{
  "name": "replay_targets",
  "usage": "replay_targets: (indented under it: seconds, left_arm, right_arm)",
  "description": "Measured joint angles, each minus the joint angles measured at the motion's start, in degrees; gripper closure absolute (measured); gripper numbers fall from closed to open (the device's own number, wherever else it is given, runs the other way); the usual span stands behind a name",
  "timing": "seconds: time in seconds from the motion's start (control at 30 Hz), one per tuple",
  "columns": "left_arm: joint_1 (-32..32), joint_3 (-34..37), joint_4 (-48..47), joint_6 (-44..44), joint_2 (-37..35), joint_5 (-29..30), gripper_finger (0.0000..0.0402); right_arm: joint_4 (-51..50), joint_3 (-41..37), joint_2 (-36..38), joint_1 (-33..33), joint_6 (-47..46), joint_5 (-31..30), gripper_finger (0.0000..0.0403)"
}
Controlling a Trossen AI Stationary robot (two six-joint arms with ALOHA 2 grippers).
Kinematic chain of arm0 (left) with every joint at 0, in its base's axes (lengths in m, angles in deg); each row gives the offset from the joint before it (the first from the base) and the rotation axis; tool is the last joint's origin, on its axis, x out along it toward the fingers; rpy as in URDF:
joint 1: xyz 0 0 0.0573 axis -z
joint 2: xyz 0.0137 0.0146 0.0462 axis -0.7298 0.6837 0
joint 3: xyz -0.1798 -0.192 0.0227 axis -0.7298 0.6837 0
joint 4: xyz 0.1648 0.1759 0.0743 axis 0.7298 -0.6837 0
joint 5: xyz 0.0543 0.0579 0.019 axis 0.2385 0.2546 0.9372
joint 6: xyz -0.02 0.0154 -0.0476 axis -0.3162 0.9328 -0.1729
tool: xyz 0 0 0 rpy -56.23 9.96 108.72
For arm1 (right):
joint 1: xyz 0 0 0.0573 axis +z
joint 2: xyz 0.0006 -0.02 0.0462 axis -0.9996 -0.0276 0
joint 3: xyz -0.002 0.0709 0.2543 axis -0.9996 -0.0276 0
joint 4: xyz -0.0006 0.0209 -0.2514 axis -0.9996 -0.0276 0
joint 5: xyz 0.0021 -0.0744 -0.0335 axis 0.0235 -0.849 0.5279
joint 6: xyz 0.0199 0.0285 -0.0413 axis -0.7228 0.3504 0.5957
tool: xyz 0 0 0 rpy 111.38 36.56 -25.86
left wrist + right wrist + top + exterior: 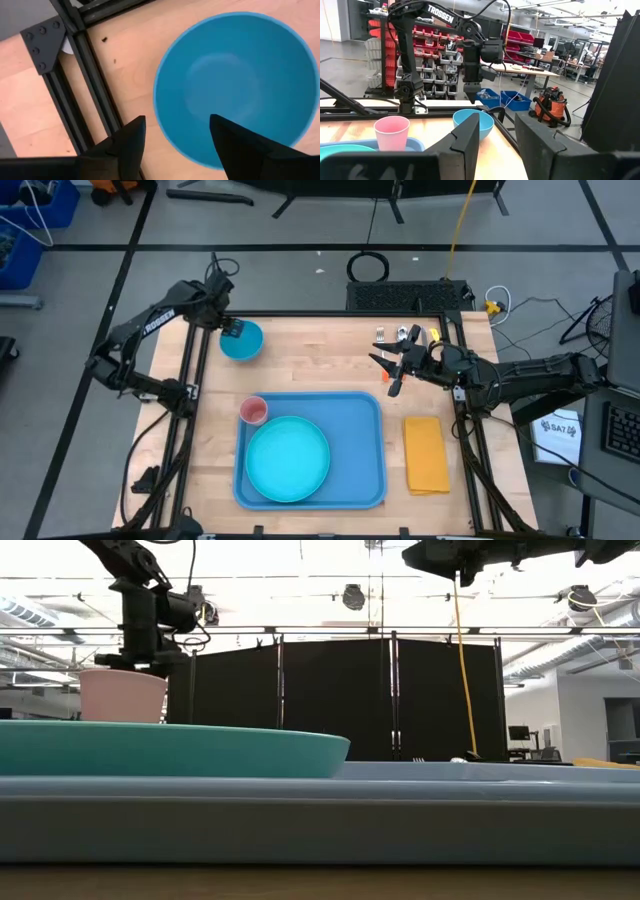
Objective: Set up tray
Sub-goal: Put the blue bowl on top of the light blue plate on the blue serving tray
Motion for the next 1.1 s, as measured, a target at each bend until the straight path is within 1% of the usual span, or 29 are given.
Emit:
replay_targets:
  seconds: [0.1, 0.27, 0.47, 0.53, 0.7, 0.93, 1.0, 1.03, 1.1]
  left_arm:
    - [-0.18, 0.0, -0.12, 1.2, 0.1, -1.41, 0.0174]
    - [-0.14, 0.61, 0.03, 0.49, 0.36, -1.5, 0.0174]
    - [-0.07, 8.67, 4.01, -0.3, 0.51, -2.68, 0.0174]
    - [-0.07, 10.31, 5.66, -0.34, 0.51, -3.23, 0.0174]
    - [-0.18, 12.42, 8.37, -0.13, 0.51, -4.28, 0.0174]
    - [-0.18, 14.09, 9.37, 0.51, 0.49, -4.51, 0.0176]
    - [-0.18, 14.14, 9.33, 0.57, 0.48, -4.47, 0.019]
    - [-0.18, 14.14, 9.41, 0.57, 0.47, -4.45, 0.0205]
    - [-0.18, 14.14, 9.39, 0.86, 0.47, -4.25, 0.0248]
  right_arm:
    - [-0.02, 0.0, 0.0, 0.0, -0.03, 0.02, 0.0287]
    - [-0.3, 0.0, 0.0, 0.0, -0.42, 0.04, 0.0287]
    - [-0.37, 0.0, 0.0, 0.0, -0.97, 0.07, 0.0287]
    - [-0.16, 0.0, 0.0, 0.0, -0.62, 0.07, 0.0287]
    - [0.28, 0.0, 0.02, 0.0, -0.61, 0.07, 0.0287]
    - [0.31, -0.02, 0.02, 0.0, -1.03, 0.09, 0.0287]
    - [0.31, -0.02, 0.02, 0.0, -1.03, 0.09, 0.0287]
    - [0.3, -0.02, 0.02, 0.0, -1.04, 0.09, 0.0287]
    - [0.31, -0.02, 0.02, 0.0, -1.05, 0.09, 0.0287]
